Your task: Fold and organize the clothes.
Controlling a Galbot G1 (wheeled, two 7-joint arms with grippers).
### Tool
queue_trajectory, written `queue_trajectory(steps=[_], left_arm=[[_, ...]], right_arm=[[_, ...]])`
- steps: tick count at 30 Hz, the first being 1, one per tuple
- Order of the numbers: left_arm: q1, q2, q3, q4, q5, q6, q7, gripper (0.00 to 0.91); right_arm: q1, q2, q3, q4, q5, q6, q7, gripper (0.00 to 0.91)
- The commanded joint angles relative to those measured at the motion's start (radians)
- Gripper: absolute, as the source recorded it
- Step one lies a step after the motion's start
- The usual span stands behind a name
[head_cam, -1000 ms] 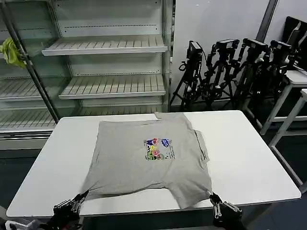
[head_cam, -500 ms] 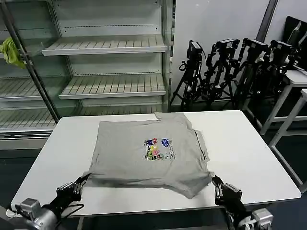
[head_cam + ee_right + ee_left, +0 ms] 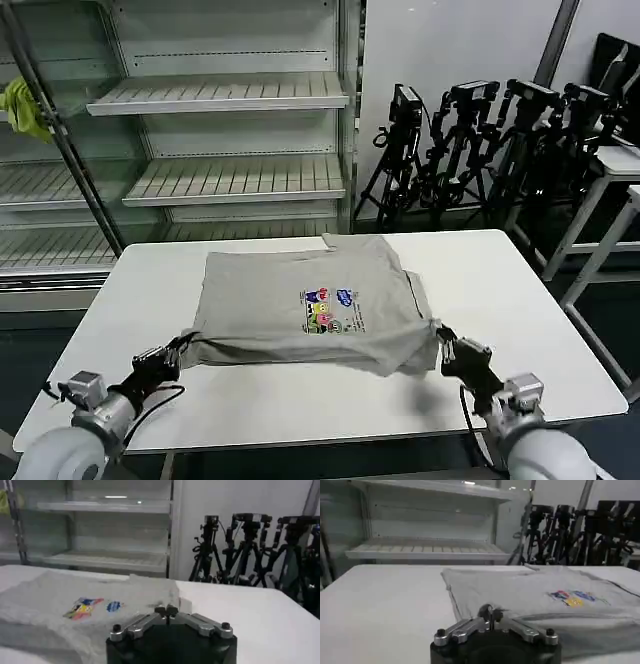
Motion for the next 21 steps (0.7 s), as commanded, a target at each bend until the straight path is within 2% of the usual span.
queue_trajectory(steps=[1,10,15,20,21], left_arm=[[-0.22,0.016,0.111,0.134,-0.004,-0.001,-0.001,0.071],[-0.293,0.024,0.168,0.2,-0.002,-0.003,-0.001,0.071],[-0.311,0.014,0.196,0.223,0.009,-0.004,0.0,0.06],[-0.315,0.006,0.215,0.233,0.022,-0.004,0.002,0.091],[-0.314,0.005,0.217,0.234,0.023,-0.002,0.003,0.322]], right_arm=[[0.419,0.047,-0.267,-0.185,0.027,-0.018,-0.018,0.0],[0.515,0.092,-0.372,-0.271,0.013,-0.023,-0.038,0.0],[0.538,0.106,-0.397,-0.294,-0.002,-0.034,-0.047,0.0],[0.539,0.111,-0.403,-0.305,-0.018,-0.051,-0.046,0.0],[0.538,0.112,-0.403,-0.305,-0.021,-0.055,-0.044,0.736]])
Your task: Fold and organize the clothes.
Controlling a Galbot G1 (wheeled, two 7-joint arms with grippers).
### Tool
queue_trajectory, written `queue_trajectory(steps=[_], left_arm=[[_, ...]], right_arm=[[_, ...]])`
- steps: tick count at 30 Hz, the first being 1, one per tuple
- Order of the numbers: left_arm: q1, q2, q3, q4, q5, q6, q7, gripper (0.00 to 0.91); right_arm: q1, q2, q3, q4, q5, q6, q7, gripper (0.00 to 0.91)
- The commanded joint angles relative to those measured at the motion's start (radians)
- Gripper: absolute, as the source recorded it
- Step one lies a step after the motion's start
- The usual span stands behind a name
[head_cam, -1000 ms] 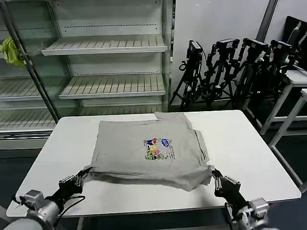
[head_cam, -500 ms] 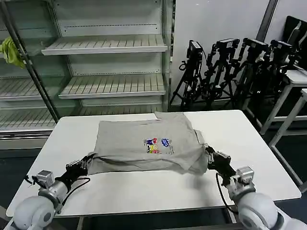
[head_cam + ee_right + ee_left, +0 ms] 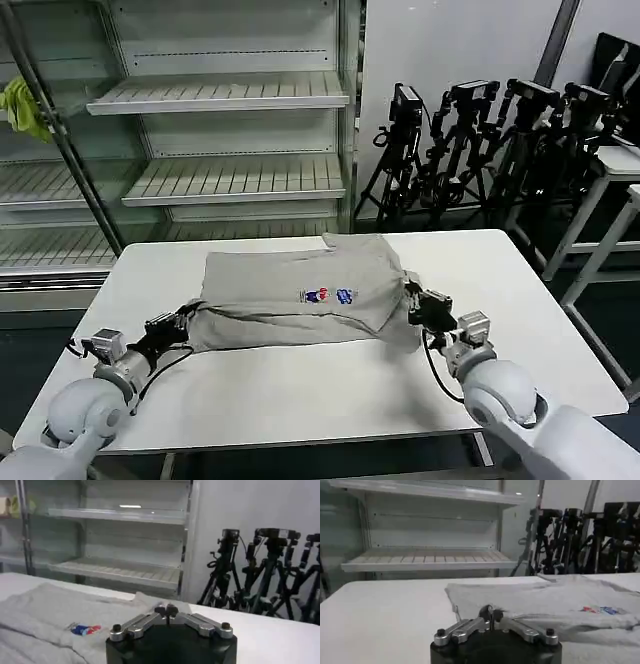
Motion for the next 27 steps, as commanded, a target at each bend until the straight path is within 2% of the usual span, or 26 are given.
queue_trajectory(steps=[1,2,6,15,19,23,27], left_arm=[[-0.053,-0.003,0.053,0.048,0.015,0.004,0.004,0.544],[-0.051,-0.002,0.053,0.048,0.017,0.004,0.005,0.907],[-0.046,0.005,0.052,0.051,0.027,0.003,0.007,0.907],[0.005,0.032,-0.013,0.03,0.032,0.005,0.008,0.907],[0.105,0.057,-0.088,-0.052,0.01,0.025,0.0,0.907],[0.236,0.071,-0.142,-0.146,-0.064,0.064,-0.029,0.907],[0.311,0.055,-0.16,-0.204,-0.086,0.093,-0.046,0.907]], right_arm=[[0.089,0.019,-0.075,-0.062,-0.02,-0.028,-0.001,0.907],[0.088,0.019,-0.074,-0.063,-0.024,-0.03,0.001,0.907],[0.077,0.021,-0.06,-0.084,-0.046,-0.046,0.02,0.907],[0.062,0.011,0.005,-0.156,-0.088,-0.036,0.008,0.907],[-0.001,-0.032,0.085,-0.066,-0.047,-0.052,0.018,0.907],[-0.189,-0.112,0.195,0.099,0.002,-0.067,0.037,0.907],[-0.36,-0.149,0.263,0.202,0.025,-0.074,0.053,0.907]])
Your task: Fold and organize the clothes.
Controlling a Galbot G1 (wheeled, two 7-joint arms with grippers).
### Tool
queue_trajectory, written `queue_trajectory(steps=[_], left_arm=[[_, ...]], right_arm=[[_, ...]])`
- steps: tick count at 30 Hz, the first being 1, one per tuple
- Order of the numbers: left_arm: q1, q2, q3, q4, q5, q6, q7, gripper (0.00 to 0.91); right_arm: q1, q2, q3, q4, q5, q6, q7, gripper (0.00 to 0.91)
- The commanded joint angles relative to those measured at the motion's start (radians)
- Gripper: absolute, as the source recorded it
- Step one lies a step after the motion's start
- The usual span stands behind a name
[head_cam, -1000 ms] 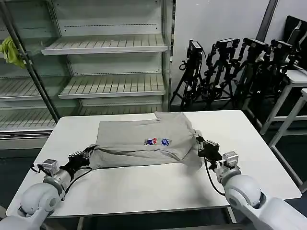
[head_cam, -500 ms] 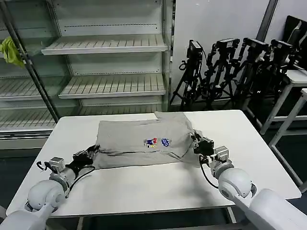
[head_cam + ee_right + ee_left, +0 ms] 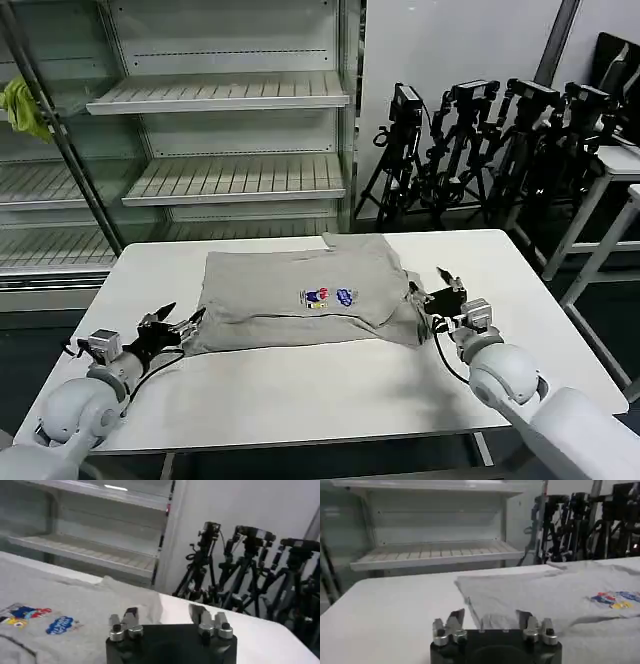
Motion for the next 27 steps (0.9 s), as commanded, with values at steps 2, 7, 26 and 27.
queue_trajectory(steps=[2,7,26,27], left_arm=[[0.236,-0.009,-0.098,-0.176,-0.089,0.071,-0.041,0.907],[0.253,-0.029,-0.096,-0.196,-0.093,0.084,-0.042,0.907],[0.173,-0.084,-0.047,-0.122,-0.04,0.069,-0.033,0.907],[0.166,-0.086,-0.043,-0.115,-0.037,0.068,-0.032,0.907]], right_arm=[[-0.39,-0.106,0.219,0.278,0.06,-0.019,0.032,0.907],[-0.46,-0.076,0.232,0.316,0.056,-0.021,0.05,0.907],[-0.407,0.096,0.175,0.187,0.007,-0.012,0.039,0.907],[-0.401,0.105,0.17,0.171,0.001,-0.011,0.036,0.907]])
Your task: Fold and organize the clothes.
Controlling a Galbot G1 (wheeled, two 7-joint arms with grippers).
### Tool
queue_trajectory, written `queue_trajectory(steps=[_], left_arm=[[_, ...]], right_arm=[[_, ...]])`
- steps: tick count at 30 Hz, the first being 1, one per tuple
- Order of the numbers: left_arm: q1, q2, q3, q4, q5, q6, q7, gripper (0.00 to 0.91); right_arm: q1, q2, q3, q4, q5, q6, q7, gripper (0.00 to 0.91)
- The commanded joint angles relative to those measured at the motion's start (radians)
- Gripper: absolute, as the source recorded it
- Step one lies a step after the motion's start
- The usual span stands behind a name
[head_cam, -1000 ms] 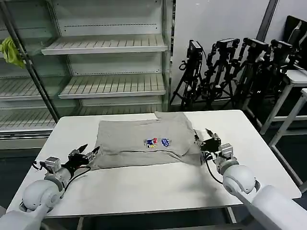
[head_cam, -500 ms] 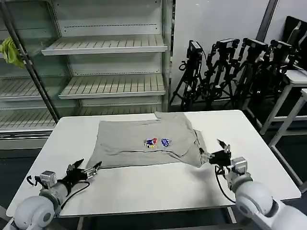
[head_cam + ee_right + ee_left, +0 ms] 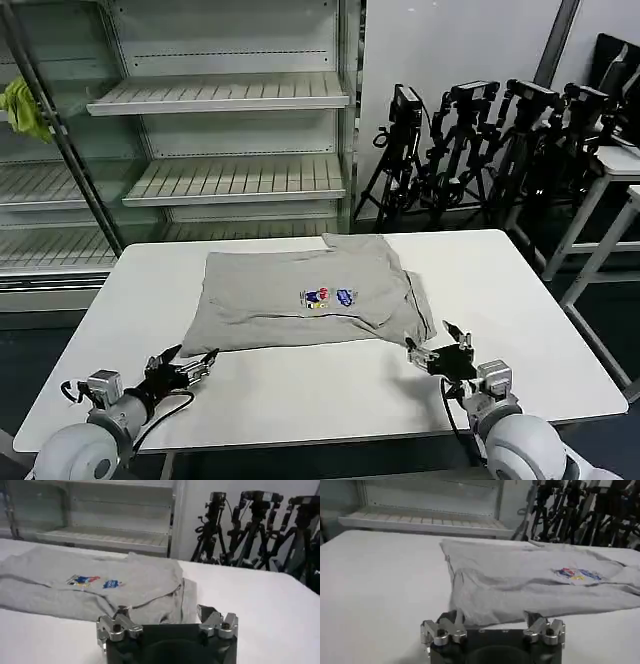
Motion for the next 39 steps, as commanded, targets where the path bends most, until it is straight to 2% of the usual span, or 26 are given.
queue_trajectory(steps=[1,9,13,14,16,17,22,23,26,31,32,33,39], left_arm=[[-0.023,-0.017,0.019,0.026,0.013,0.003,0.0,0.907],[-0.039,-0.025,0.038,0.052,0.033,-0.006,0.009,0.907],[-0.041,-0.027,0.041,0.058,0.038,-0.01,0.014,0.907],[-0.041,-0.027,0.041,0.059,0.039,-0.01,0.015,0.796],[-0.04,-0.027,0.042,0.061,0.044,-0.013,0.019,0.595],[-0.04,-0.027,0.042,0.062,0.045,-0.015,0.021,0.564],[-0.034,-0.029,0.04,0.064,0.054,-0.019,0.027,0.403],[-0.032,-0.03,0.039,0.064,0.054,-0.02,0.027,0.393],[-0.027,-0.032,0.035,0.062,0.056,-0.021,0.029,0.312],[-0.018,-0.034,0.029,0.062,0.064,-0.023,0.036,0.101],[-0.017,-0.035,0.028,0.062,0.066,-0.024,0.037,0.06],[-0.016,-0.035,0.027,0.062,0.067,-0.025,0.038,0.05],[-0.014,-0.036,0.025,0.062,0.074,-0.033,0.045,0.05]], right_arm=[[-0.012,0.09,-0.013,-0.061,-0.019,0.002,-0.007,0.907],[0.027,0.137,-0.042,-0.154,-0.051,0.014,-0.025,0.907],[0.038,0.146,-0.046,-0.178,-0.06,0.02,-0.034,0.836],[0.04,0.148,-0.047,-0.182,-0.06,0.02,-0.033,0.746],[0.042,0.149,-0.048,-0.186,-0.063,0.023,-0.037,0.655],[0.043,0.15,-0.048,-0.188,-0.064,0.024,-0.038,0.645],[0.04,0.152,-0.047,-0.191,-0.071,0.028,-0.043,0.413],[0.038,0.152,-0.046,-0.19,-0.072,0.029,-0.044,0.393],[0.032,0.151,-0.044,-0.187,-0.077,0.035,-0.047,0.252],[0.02,0.148,-0.036,-0.177,-0.082,0.039,-0.05,0.191],[0.016,0.148,-0.034,-0.175,-0.085,0.041,-0.051,0.151],[0.013,0.148,-0.033,-0.175,-0.087,0.042,-0.051,0.111],[0.004,0.147,-0.028,-0.168,-0.093,0.048,-0.054,0.0]])
